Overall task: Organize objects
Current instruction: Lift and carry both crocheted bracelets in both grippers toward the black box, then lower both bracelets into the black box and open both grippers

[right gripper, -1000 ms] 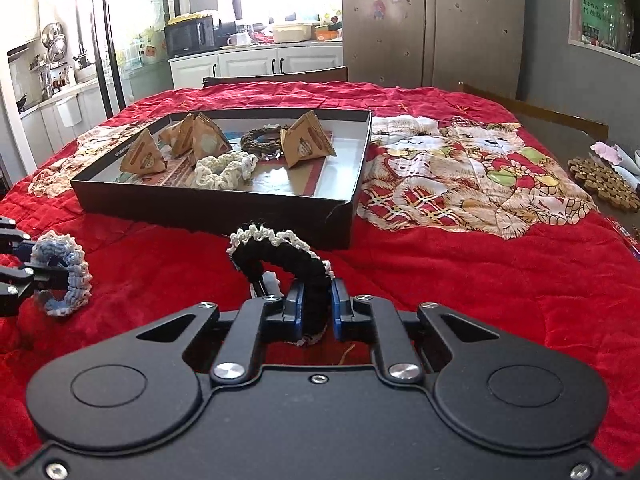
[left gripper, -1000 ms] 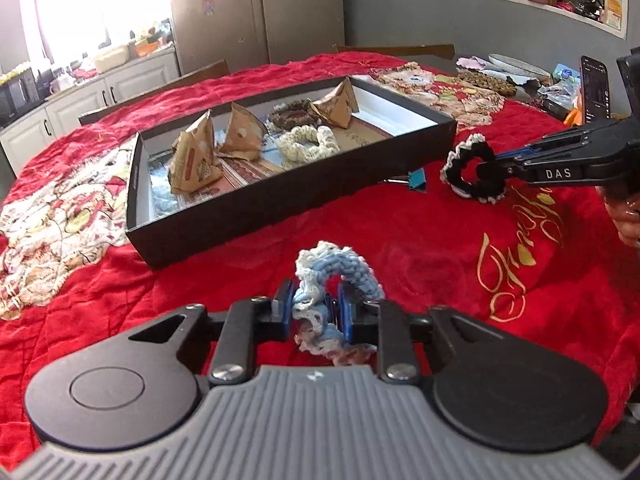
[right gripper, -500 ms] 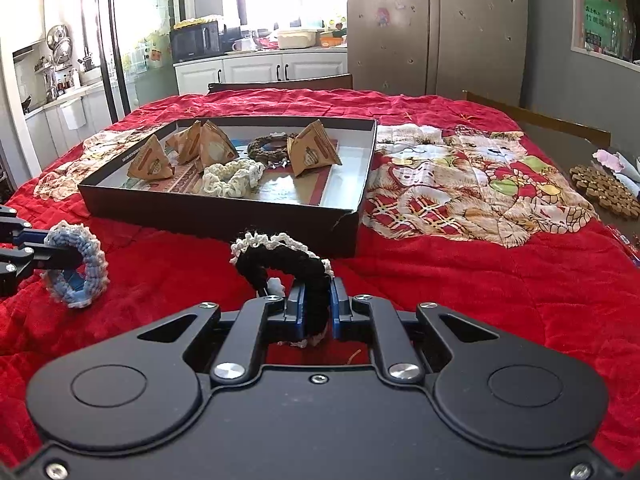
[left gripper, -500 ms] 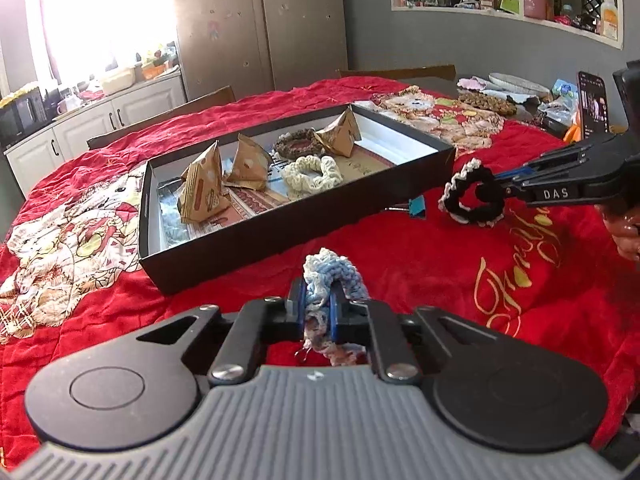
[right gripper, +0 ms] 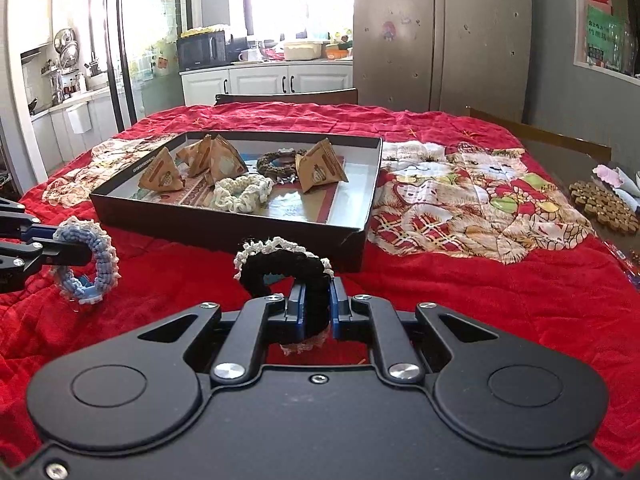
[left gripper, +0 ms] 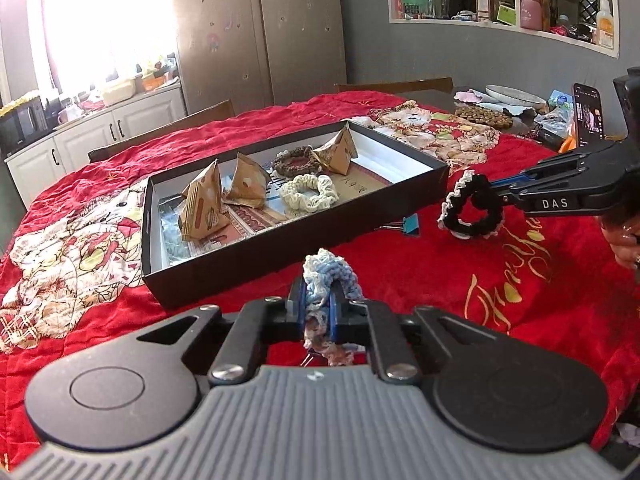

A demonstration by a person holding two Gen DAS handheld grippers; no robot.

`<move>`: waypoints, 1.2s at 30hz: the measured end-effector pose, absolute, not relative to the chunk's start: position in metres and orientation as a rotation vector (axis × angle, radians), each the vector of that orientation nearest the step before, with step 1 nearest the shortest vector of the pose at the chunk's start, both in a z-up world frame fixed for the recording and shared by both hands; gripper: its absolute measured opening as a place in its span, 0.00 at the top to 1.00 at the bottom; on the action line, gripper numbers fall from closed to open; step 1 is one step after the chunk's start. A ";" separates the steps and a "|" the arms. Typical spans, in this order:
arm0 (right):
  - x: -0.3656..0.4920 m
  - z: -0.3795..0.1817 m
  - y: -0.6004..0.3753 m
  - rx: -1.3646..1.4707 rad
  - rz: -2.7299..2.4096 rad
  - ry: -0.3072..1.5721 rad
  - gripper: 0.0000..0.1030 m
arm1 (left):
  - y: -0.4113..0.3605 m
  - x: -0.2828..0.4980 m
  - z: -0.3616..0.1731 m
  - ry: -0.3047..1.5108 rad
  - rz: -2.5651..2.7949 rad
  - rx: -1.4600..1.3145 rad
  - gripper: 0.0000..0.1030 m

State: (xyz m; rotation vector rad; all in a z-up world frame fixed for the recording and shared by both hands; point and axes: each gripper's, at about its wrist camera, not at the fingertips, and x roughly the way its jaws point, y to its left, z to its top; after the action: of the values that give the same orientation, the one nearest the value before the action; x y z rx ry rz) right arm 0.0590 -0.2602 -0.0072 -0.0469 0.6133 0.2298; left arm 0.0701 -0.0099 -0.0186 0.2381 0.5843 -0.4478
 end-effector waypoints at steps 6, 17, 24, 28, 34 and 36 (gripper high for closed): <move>0.055 -0.002 -0.259 -0.049 0.238 0.600 0.89 | -0.009 0.070 -0.014 0.575 -0.453 0.230 0.87; 0.055 0.018 -0.249 -0.059 0.261 0.548 0.89 | -0.007 0.081 0.002 0.535 -0.437 0.208 0.87; 0.061 0.033 -0.241 -0.066 0.269 0.515 0.89 | -0.004 0.093 0.017 0.497 -0.424 0.186 0.87; 0.067 0.040 -0.236 -0.059 0.273 0.498 0.89 | -0.006 0.102 0.023 0.487 -0.423 0.170 0.87; 0.083 0.049 -0.228 -0.058 0.276 0.480 0.89 | -0.011 0.117 0.027 0.478 -0.410 0.159 0.87; 0.088 0.051 -0.225 -0.056 0.275 0.477 0.89 | -0.013 0.123 0.028 0.479 -0.397 0.156 0.87</move>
State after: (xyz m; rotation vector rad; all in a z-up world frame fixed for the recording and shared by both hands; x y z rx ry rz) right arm 0.0883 -0.2250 0.0508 -0.0558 0.4775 0.2745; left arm 0.1230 -0.0132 0.0277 0.1557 0.4788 -0.3970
